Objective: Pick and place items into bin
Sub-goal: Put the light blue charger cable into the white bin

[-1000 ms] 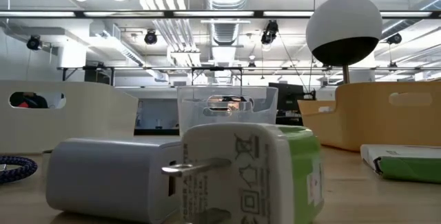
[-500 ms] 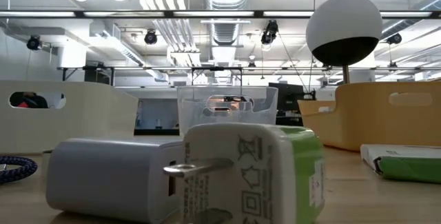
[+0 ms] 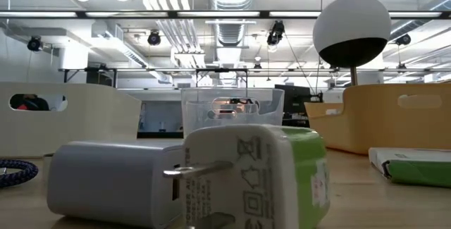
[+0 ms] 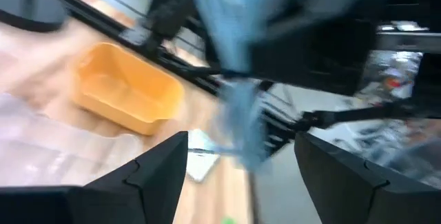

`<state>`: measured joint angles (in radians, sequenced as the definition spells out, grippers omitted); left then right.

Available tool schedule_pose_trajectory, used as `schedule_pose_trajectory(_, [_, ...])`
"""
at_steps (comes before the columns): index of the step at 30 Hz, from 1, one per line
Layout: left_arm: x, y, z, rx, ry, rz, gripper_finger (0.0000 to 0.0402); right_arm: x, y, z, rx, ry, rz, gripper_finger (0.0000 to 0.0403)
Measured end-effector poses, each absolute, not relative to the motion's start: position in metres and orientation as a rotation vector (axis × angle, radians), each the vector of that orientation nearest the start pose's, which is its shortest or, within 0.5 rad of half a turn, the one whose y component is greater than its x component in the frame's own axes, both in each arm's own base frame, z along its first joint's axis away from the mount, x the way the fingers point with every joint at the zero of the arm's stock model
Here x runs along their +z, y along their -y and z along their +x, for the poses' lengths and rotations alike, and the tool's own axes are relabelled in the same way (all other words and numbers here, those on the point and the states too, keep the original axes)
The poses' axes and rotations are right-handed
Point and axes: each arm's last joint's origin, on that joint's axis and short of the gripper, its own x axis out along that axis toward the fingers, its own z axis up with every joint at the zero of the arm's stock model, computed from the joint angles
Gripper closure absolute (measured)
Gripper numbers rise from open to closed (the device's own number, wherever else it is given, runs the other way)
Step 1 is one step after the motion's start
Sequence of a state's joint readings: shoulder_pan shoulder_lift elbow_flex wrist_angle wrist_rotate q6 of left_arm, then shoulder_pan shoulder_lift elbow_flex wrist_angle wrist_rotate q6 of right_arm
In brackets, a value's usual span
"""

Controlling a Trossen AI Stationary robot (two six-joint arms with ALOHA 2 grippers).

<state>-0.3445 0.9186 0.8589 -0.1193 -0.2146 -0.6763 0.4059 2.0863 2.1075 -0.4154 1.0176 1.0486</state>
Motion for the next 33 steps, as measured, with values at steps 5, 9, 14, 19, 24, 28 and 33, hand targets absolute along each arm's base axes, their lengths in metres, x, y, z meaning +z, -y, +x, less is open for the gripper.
schedule_pose_trajectory(5, [0.339, 0.062, 0.202, -0.058, -0.195, -0.598, 0.0151, 0.367, -0.165, 0.442, -0.652, 0.025, 0.79, 0.0382])
schedule_pose_trajectory(9, [0.334, 0.064, 0.213, -0.058, -0.209, -0.595, 0.0151, 0.366, -0.165, 0.443, -0.654, 0.025, 0.791, 0.0381])
schedule_pose_trajectory(14, [0.33, 0.067, 0.218, -0.072, -0.223, -0.568, 0.0175, 0.366, -0.165, 0.443, -0.654, 0.023, 0.784, 0.0381])
schedule_pose_trajectory(19, [0.334, 0.065, 0.214, -0.08, -0.208, -0.541, 0.0279, 0.365, -0.164, 0.443, -0.658, 0.023, 0.78, 0.038])
schedule_pose_trajectory(24, [0.333, 0.061, 0.208, -0.037, -0.226, -0.515, 0.0384, 0.361, -0.162, 0.442, -0.673, -0.002, 0.775, 0.0365])
schedule_pose_trajectory(28, [0.323, 0.055, 0.199, 0.096, -0.324, -0.54, 0.0386, 0.349, -0.163, 0.435, -0.679, -0.125, 0.84, 0.0322])
schedule_pose_trajectory(33, [0.314, 0.047, 0.179, 0.259, -0.426, -0.668, 0.0391, 0.334, -0.164, 0.423, -0.67, -0.392, 0.942, 0.0259])
